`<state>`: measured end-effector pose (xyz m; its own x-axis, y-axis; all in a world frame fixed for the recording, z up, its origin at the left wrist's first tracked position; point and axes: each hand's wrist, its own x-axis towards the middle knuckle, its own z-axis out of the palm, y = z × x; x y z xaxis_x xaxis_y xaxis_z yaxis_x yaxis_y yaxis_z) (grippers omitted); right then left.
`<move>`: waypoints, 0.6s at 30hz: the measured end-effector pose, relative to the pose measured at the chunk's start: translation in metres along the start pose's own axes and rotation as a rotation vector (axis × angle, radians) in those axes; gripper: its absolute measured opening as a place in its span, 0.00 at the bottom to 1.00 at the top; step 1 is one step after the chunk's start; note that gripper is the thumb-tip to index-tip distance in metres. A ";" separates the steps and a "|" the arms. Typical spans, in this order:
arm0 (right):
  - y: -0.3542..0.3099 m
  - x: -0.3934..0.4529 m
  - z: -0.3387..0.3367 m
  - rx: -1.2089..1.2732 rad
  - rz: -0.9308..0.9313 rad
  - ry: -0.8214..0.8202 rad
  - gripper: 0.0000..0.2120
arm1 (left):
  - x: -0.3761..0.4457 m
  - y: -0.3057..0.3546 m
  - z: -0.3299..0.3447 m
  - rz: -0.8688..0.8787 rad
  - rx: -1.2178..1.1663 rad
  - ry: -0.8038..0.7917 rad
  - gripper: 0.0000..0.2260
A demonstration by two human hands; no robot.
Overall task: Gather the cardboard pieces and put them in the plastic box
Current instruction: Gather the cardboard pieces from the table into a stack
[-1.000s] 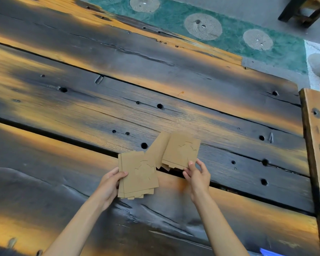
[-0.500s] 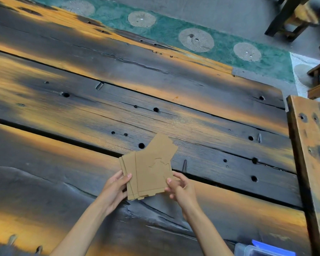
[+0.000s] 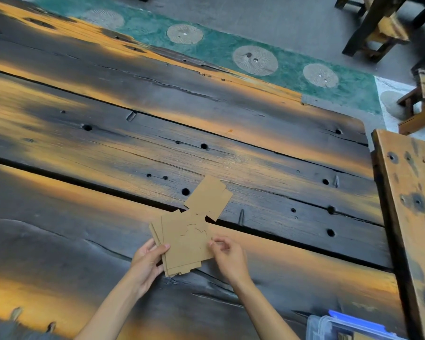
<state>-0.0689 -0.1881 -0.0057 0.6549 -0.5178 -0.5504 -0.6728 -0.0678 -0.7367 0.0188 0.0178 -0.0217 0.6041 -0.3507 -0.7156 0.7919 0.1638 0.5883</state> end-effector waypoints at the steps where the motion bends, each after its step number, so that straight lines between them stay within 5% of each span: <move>1: -0.002 0.009 0.002 0.033 0.020 0.021 0.02 | 0.001 0.002 -0.002 0.004 -0.007 0.019 0.16; 10: -0.025 0.084 0.014 0.226 0.310 0.191 0.20 | 0.008 0.020 -0.013 0.016 -0.015 0.111 0.16; 18: -0.028 0.103 0.034 0.440 0.412 0.303 0.24 | 0.019 0.032 -0.016 0.005 -0.001 0.124 0.16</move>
<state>0.0291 -0.2108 -0.0548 0.2065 -0.6475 -0.7335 -0.6020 0.5069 -0.6169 0.0574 0.0313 -0.0221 0.6142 -0.2330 -0.7539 0.7890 0.1662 0.5915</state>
